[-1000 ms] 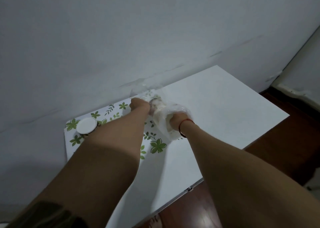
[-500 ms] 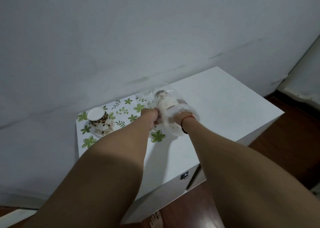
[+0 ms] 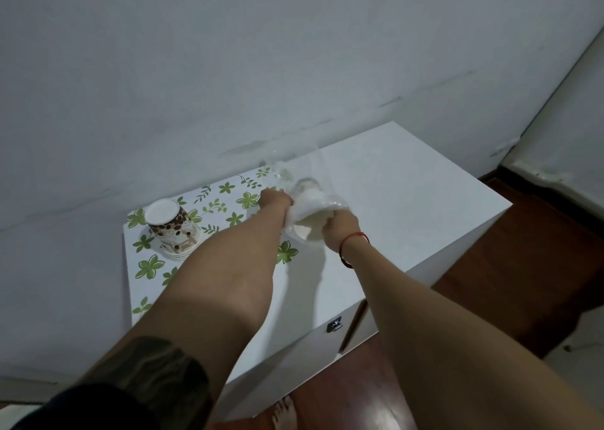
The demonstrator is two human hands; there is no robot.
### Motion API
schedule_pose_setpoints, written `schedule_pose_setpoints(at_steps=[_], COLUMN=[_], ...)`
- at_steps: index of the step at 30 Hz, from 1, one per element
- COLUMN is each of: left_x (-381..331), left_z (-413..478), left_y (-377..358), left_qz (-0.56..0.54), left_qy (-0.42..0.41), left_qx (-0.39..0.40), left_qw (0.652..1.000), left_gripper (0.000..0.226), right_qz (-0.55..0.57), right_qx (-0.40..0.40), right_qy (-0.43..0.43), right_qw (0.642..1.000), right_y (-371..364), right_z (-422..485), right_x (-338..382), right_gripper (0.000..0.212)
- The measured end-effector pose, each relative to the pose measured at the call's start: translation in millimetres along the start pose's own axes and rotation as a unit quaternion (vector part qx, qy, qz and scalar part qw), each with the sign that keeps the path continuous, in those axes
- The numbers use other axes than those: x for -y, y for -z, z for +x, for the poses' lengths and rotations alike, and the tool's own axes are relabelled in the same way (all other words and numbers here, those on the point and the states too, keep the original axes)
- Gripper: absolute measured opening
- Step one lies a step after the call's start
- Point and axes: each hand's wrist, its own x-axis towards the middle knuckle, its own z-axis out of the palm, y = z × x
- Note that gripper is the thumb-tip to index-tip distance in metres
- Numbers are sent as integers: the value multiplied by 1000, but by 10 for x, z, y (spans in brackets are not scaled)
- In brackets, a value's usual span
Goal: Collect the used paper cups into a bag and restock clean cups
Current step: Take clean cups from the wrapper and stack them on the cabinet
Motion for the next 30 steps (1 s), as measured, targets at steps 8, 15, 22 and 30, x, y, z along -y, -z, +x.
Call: schedule_pose_setpoints(at_steps=[8, 15, 22, 30], left_x=[-105, 49, 97, 253], left_z=[63, -468, -406, -185], left_y=[239, 234, 204, 137], left_qz=[-17, -8, 43, -71], left_qy=[14, 121, 59, 91], left_qx=[-35, 200, 32, -27], left_qw=[999, 972, 997, 993], left_gripper=[34, 38, 28, 45], right_qz=[-5, 51, -39, -118], right_qx=[6, 12, 20, 113], right_qy=[72, -11, 45, 73], right_qw=[997, 999, 998, 984], right_y=[27, -129, -82, 58], right_z=[88, 153, 65, -23], right_x=[-99, -145, -232, -592], right_gripper=[51, 39, 48, 74])
